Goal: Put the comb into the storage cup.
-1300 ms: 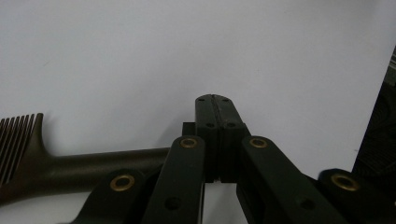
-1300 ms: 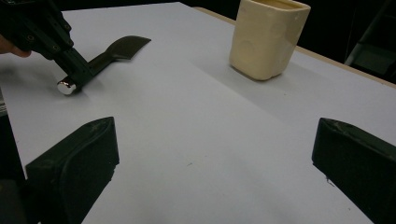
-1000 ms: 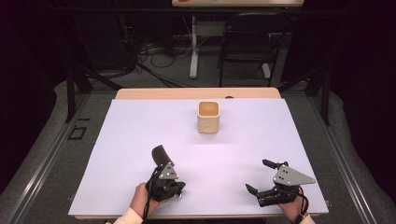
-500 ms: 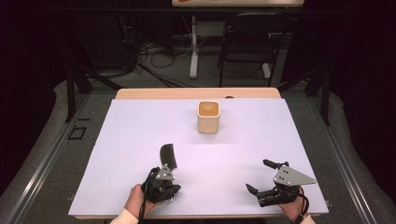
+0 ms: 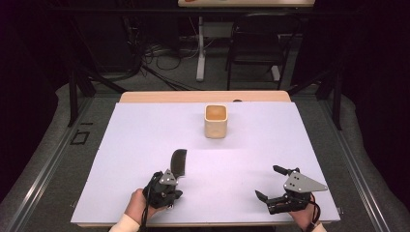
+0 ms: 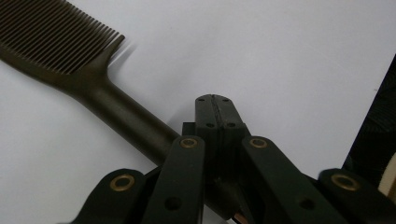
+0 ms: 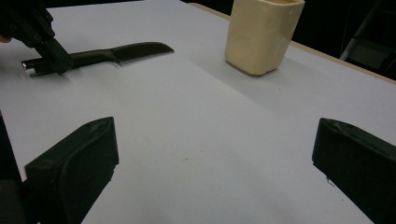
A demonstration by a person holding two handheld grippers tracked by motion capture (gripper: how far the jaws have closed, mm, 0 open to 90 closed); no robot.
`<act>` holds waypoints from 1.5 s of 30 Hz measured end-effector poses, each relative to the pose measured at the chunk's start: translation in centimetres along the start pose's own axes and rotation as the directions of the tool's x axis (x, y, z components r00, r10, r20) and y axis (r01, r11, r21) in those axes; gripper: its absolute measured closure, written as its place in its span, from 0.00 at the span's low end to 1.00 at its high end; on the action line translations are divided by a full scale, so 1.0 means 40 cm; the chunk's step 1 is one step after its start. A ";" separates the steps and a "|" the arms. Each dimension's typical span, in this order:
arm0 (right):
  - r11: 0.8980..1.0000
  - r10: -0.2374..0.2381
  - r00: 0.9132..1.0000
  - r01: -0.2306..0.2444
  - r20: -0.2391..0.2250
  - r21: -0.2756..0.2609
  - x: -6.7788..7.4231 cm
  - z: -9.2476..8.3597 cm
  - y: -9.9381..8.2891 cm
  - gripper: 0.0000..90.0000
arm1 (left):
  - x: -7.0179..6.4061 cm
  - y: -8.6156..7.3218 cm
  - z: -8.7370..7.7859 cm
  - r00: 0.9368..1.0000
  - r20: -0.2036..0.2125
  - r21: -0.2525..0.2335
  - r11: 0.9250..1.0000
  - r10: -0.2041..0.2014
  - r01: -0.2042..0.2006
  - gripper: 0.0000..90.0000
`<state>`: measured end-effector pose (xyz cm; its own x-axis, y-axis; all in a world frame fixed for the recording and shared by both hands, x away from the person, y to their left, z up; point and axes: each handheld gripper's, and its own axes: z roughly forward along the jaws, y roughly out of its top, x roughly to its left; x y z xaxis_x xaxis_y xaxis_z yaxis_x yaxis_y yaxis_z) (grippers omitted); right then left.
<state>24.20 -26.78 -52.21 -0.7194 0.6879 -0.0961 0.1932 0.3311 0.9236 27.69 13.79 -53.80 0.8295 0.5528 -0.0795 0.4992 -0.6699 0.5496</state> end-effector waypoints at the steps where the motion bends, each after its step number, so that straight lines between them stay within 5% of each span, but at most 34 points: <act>1: 1.000 -0.001 1.000 0.001 0.000 0.000 0.000 -0.001 0.000 0.00 | 0.003 0.000 -0.002 1.000 -0.006 -0.001 1.000 0.000 0.000 1.00; 45: 1.000 0.001 1.000 0.000 -0.031 0.008 0.001 0.011 0.001 0.00 | 0.062 -0.022 -0.024 0.993 -0.113 -0.006 1.000 -0.023 0.022 1.00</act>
<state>24.48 -26.43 -52.33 -0.7397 0.6677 -0.0840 0.1987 0.3360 0.9206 29.09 16.23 -53.70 0.7841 0.6207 0.0027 0.5161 -0.6544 0.5526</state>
